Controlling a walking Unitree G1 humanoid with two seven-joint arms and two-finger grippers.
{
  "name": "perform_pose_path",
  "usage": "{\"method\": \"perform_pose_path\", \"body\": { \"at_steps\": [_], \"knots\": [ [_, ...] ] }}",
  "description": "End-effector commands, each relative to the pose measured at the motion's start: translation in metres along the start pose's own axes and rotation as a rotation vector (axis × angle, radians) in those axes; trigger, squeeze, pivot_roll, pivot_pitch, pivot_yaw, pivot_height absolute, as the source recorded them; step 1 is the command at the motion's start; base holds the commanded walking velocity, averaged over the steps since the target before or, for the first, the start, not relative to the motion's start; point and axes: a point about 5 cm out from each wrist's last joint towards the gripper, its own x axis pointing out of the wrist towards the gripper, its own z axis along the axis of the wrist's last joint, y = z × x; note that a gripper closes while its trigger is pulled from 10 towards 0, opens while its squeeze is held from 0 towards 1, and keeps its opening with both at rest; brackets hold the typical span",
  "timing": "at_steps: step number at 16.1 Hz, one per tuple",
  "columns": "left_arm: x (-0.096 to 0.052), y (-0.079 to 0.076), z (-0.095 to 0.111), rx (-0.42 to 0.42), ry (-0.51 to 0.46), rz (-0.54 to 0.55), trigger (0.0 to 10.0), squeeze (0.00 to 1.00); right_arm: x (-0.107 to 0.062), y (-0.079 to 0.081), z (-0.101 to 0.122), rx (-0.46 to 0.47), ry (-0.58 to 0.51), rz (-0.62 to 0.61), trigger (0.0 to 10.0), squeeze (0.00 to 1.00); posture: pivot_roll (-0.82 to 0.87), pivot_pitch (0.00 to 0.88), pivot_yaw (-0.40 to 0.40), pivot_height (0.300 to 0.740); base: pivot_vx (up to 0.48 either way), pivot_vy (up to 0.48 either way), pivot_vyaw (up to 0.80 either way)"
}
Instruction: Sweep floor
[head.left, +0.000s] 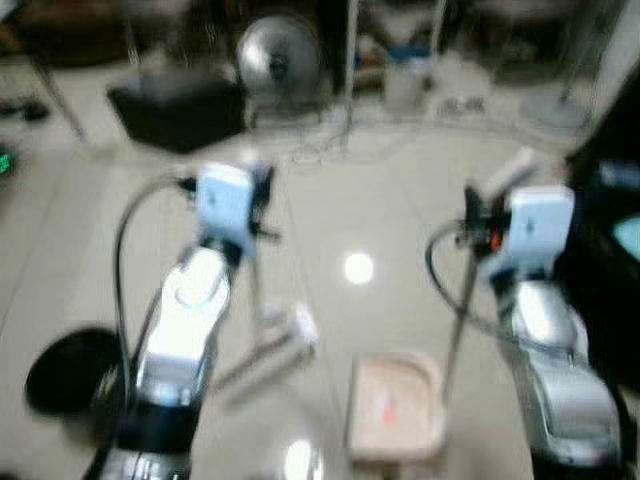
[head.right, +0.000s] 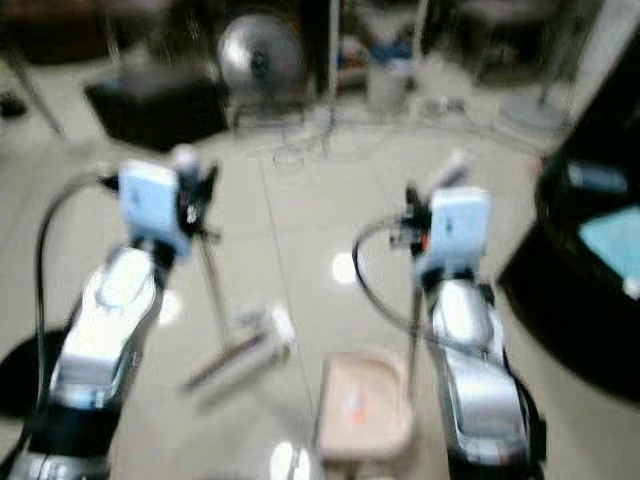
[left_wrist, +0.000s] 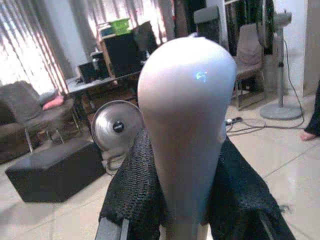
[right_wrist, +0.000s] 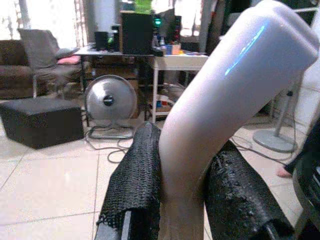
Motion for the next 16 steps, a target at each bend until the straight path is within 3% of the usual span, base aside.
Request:
{"method": "perform_pose_path", "body": {
  "at_steps": [1, 4, 9, 16],
  "knots": [
    [0.0036, -0.0074, 0.0087, -0.004, -0.044, -0.022, 10.0, 0.0, -0.0011, -0.0098, 0.0025, -0.048, -0.011, -0.029, 10.0, 0.0, -0.06, 0.08, 0.048, 0.74, 0.379, 0.0, 0.0],
    [0.0043, -0.007, 0.009, -0.012, -0.044, -0.017, 10.0, 0.0, -0.0012, -0.0094, 0.0009, -0.065, -0.002, -0.024, 10.0, 0.0, -0.06, 0.082, 0.051, 0.74, 0.385, 0.0, 0.0],
    [0.0047, -0.0068, 0.0073, -0.011, -0.036, -0.013, 10.0, 0.0, -0.0009, -0.0077, -0.0006, -0.085, 0.001, -0.019, 10.0, 0.0, -0.06, 0.087, 0.057, 0.74, 0.387, 0.0, 0.74],
    [0.0058, -0.006, 0.0063, -0.015, -0.025, -0.012, 10.0, 0.0, -0.0022, -0.0112, -0.0042, -0.057, 0.001, -0.043, 10.0, 0.0, -0.05, 0.092, 0.068, 0.74, 0.388, 0.0, 0.0]
  ]
}}
